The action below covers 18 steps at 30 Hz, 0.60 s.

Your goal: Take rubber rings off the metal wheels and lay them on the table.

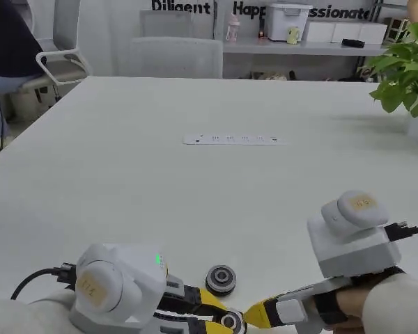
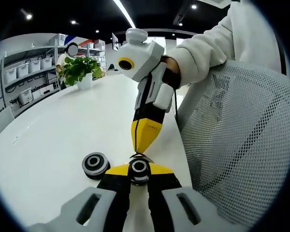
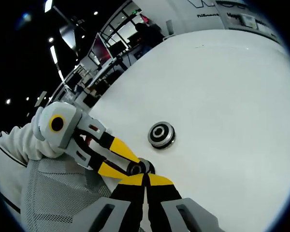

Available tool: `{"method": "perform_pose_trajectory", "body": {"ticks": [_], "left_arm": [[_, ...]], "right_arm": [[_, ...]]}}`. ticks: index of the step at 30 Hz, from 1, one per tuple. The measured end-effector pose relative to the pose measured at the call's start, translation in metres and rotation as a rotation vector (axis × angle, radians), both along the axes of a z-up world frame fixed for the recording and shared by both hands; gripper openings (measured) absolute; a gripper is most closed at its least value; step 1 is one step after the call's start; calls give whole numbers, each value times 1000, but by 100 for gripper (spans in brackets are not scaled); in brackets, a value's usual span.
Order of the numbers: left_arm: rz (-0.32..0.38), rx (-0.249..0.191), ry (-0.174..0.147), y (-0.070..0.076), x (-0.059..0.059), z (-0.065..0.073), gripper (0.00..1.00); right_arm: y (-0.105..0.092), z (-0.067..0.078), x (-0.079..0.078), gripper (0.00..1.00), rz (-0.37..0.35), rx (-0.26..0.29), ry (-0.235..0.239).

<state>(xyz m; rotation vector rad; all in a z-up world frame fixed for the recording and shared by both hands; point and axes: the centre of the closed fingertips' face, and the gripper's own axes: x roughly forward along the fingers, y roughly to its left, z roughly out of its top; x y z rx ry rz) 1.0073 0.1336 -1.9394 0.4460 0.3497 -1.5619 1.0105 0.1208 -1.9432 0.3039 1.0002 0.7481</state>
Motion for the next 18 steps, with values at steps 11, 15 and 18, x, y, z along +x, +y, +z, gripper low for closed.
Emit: {"method": "perform_pose_trajectory", "body": {"ticks": [11, 15, 18], "left_arm": [[21, -3, 4, 0, 3, 0, 7], [21, -2, 4, 0, 3, 0, 7], [21, -2, 4, 0, 3, 0, 7]], "right_arm": [[-5, 12, 12, 0, -5, 1, -93], [-6, -8, 0, 0, 142, -134, -124], [0, -12, -10, 2, 218, -148, -115]]}}
